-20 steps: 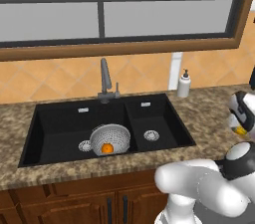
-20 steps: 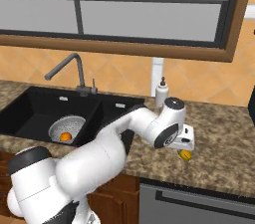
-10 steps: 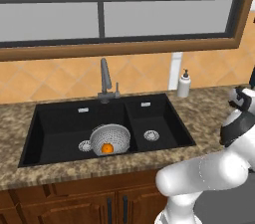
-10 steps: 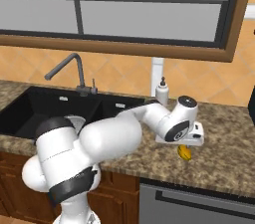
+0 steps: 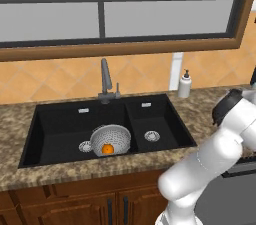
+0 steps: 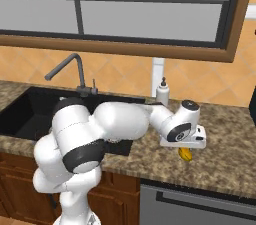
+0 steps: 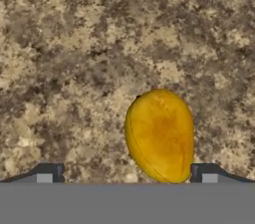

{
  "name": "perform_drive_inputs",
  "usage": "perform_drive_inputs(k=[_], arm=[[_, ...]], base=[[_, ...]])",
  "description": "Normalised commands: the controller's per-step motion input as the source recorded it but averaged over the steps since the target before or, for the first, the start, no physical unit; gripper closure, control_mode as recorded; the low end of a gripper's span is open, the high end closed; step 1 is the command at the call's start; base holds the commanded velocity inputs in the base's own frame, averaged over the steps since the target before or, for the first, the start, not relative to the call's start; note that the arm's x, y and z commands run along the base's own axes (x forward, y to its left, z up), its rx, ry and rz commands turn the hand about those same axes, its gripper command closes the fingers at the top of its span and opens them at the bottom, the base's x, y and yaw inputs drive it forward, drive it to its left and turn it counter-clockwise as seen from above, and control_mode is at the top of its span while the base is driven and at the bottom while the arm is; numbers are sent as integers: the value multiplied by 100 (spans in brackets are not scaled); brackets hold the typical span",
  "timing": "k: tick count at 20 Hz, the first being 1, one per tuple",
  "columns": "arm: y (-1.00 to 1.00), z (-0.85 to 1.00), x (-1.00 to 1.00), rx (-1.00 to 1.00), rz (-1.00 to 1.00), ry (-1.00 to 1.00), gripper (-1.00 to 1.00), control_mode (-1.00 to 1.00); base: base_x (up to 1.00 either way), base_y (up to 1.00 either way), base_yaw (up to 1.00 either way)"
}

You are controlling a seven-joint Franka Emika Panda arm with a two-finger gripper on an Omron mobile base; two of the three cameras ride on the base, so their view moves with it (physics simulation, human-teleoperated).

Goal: Put the colander in the sink, put the orange, mango in the colander, and turn on the sink faucet and pour water over the colander.

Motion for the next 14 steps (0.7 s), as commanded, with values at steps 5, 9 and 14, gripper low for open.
perform_drive_inputs(k=[5,9,14], arm=[[-23,-25,15,0,0,6,-100,-100],[-21,-11,27,4,1,0,-100,-100],[-26,-18,16,10,4,7,-100,-100]], base=[[0,0,0],[0,0,0],[0,0,0]])
